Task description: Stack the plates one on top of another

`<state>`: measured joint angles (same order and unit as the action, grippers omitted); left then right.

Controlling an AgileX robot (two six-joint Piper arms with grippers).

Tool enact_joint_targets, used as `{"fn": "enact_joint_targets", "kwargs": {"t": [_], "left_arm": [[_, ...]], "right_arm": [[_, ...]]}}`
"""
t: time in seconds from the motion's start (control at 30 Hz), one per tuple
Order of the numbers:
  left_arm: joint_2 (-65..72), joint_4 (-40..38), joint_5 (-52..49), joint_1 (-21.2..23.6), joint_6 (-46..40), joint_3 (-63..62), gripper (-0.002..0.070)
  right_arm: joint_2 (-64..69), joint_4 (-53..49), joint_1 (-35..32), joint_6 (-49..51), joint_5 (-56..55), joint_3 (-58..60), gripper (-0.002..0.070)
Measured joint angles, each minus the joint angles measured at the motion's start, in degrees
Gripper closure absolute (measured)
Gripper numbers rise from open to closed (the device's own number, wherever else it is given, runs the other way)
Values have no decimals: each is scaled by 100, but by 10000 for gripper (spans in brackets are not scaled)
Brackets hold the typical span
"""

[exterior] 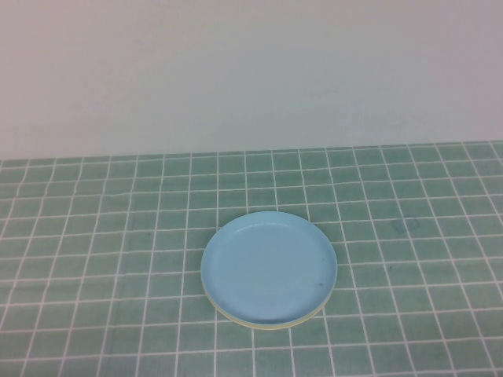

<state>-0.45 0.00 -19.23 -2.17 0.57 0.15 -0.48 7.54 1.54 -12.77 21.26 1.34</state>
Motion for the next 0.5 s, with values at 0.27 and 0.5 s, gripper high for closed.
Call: {"fn": "enact_joint_targets", "kwargs": {"t": [0.27, 0.5], "left_arm": [[0, 0, 0, 0, 0, 0, 676], [0, 0, 0, 0, 0, 0, 676]], "right_arm": [[0, -637, 0, 148, -13, 0, 678], [0, -810, 0, 1064, -17, 0, 678]]}}
